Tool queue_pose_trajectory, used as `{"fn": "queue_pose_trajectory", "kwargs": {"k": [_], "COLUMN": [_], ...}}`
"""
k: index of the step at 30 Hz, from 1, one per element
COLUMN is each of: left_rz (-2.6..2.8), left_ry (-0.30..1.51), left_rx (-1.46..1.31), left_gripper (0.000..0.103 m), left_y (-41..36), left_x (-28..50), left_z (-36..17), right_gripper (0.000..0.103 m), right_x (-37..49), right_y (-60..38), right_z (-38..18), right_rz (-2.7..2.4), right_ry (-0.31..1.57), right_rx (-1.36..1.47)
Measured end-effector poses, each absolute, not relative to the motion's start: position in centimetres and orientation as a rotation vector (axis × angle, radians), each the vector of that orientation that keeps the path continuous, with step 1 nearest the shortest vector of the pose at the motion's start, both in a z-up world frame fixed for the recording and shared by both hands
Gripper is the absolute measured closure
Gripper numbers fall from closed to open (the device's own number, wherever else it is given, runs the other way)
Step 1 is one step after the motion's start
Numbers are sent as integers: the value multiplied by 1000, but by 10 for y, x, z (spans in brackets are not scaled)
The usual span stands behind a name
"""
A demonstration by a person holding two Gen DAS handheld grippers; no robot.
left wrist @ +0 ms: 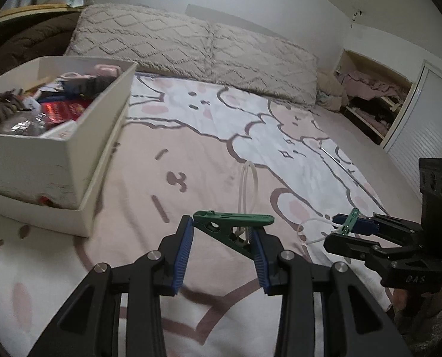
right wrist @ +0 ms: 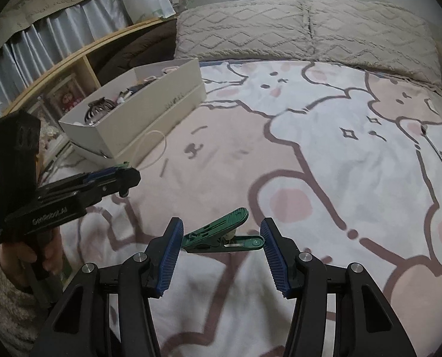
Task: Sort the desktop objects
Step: 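Carry both green clothespins toward the white box with both grippers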
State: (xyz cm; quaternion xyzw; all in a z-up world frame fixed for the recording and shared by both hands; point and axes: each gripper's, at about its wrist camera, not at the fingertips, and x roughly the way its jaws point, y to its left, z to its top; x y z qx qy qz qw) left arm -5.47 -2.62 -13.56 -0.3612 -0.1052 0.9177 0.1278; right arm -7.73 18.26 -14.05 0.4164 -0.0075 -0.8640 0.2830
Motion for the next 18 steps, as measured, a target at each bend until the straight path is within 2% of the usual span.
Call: {"fn": "queue_pose_trajectory", "kwargs": {"k": [18], "left_rz": [2869], "left_ry": [-355], "left_rx": [-898], "left_gripper": [65], "left_y": [-112], "left_x": [-35], "left_z": [-80], "right_gripper": [49], "right_x": [-99], "right_y": [103], "right_z": [-89], "right_rz": [-2238], "right_ry": [7], "right_rx": [949]}}
